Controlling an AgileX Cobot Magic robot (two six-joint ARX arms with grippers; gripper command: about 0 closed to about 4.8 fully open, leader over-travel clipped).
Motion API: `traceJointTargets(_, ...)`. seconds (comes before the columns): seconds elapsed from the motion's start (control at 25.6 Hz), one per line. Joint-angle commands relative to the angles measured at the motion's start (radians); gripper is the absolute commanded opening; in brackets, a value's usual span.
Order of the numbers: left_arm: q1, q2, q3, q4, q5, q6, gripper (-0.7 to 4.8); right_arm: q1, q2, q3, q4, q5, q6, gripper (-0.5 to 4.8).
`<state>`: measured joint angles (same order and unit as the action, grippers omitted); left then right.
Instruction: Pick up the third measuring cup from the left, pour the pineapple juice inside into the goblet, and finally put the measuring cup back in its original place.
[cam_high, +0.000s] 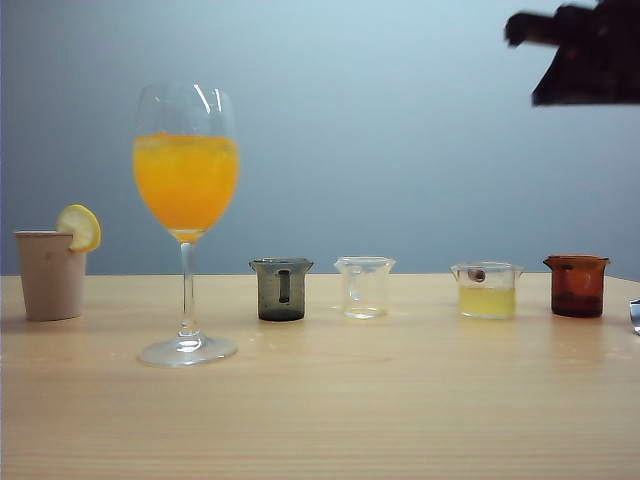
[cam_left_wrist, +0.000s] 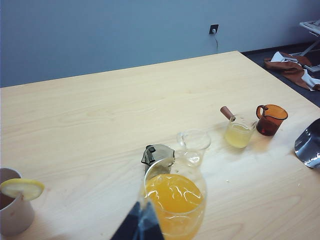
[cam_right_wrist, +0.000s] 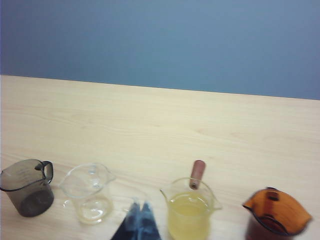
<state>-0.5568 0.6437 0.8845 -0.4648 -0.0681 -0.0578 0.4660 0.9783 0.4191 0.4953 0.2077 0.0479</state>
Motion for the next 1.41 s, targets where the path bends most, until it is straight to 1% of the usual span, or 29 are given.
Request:
traceJointTargets(0.04, 0.0, -0.001, 0.003, 0.011, 0.004, -0.002, -0.05, 0.0, 0.09, 0.005, 0.142, 0.0, 0.005, -0.05)
traceJointTargets(0.16, 0.0, -0.001, 0.003, 0.011, 0.005, -0.002, -0.05, 0.0, 0.185, 0.005, 0.233, 0.002, 0.005, -0.06)
traceJointTargets(0.31, 0.0, 0.002, 0.003, 0.024, 0.004, -0.003, -0.05, 0.0, 0.418, 0.005, 0.404, 0.027, 0.013, -0.05)
traceJointTargets(0.39, 0.0, 0.002, 0.003, 0.026, 0.005, -0.003, -0.05, 0.0, 0.493, 0.005, 0.479, 0.027, 0.018, -0.06)
traceJointTargets(0.47, 0.0, 0.002, 0.003, 0.025, 0.007, -0.003, -0.05, 0.0, 0.559, 0.007, 0.536, 0.048, 0.073, -0.06)
traceJointTargets(0.51, 0.0, 0.003, 0.003, 0.026, 0.022, -0.003, -0.05, 0.0, 0.602, 0.01, 0.54, 0.082, 0.144, -0.05)
traceJointTargets(0.55, 0.0, 0.005, 0.003, 0.026, 0.029, -0.003, -0.05, 0.0, 0.624, 0.01, 0.537, 0.092, 0.17, -0.02)
traceJointTargets(0.59, 0.0, 0.005, 0.003, 0.025, 0.031, -0.003, -0.05, 0.0, 0.639, 0.01, 0.539, 0.092, 0.173, 0.29)
traceJointTargets(0.66, 0.0, 0.005, 0.003, 0.026, 0.032, -0.003, -0.05, 0.0, 0.661, 0.01, 0.543, 0.089, 0.173, 1.45)
traceJointTargets(0.7, 0.0, 0.005, 0.003, 0.026, 0.04, -0.003, -0.05, 0.0, 0.668, 0.01, 0.547, 0.089, 0.173, 1.72)
traceJointTargets(0.78, 0.0, 0.005, 0.003, 0.025, 0.051, -0.003, -0.05, 0.0, 0.679, 0.01, 0.55, 0.089, 0.172, 1.78)
traceJointTargets(0.82, 0.0, 0.005, 0.003, 0.026, 0.05, -0.003, -0.05, 0.0, 0.686, 0.01, 0.55, 0.089, 0.166, 2.37)
traceJointTargets(0.86, 0.0, 0.005, 0.003, 0.026, 0.05, -0.003, -0.05, 0.0, 0.694, 0.01, 0.554, 0.089, 0.165, 3.26)
traceJointTargets(0.9, 0.0, 0.005, 0.003, 0.026, 0.05, -0.003, -0.05, 0.0, 0.702, 0.01, 0.557, 0.089, 0.165, 3.48)
traceJointTargets(1.05, 0.0, 0.005, 0.003, 0.026, 0.05, -0.003, -0.05, 0.0, 0.739, 0.01, 0.562, 0.095, 0.165, 3.48)
traceJointTargets(1.13, 0.0, 0.005, 0.003, 0.026, 0.05, -0.003, -0.05, 0.0, 0.769, 0.011, 0.593, 0.113, 0.165, 3.54)
traceJointTargets(1.17, 0.0, 0.005, 0.003, 0.026, 0.05, -0.003, -0.05, 0.0, 0.79, 0.018, 0.615, 0.116, 0.165, 3.95)
traceJointTargets(1.21, 0.0, 0.005, 0.003, 0.026, 0.05, -0.003, -0.05, -0.001, 0.801, 0.023, 0.628, 0.116, 0.165, 4.15)
traceJointTargets(1.33, 0.0, 0.005, 0.003, 0.026, 0.05, -0.003, -0.05, -0.002, 0.832, 0.047, 0.631, 0.129, 0.164, 4.47)
traceJointTargets(1.41, 0.0, 0.005, 0.003, 0.026, 0.05, -0.003, -0.05, -0.002, 0.848, 0.062, 0.632, 0.134, 0.164, 4.47)
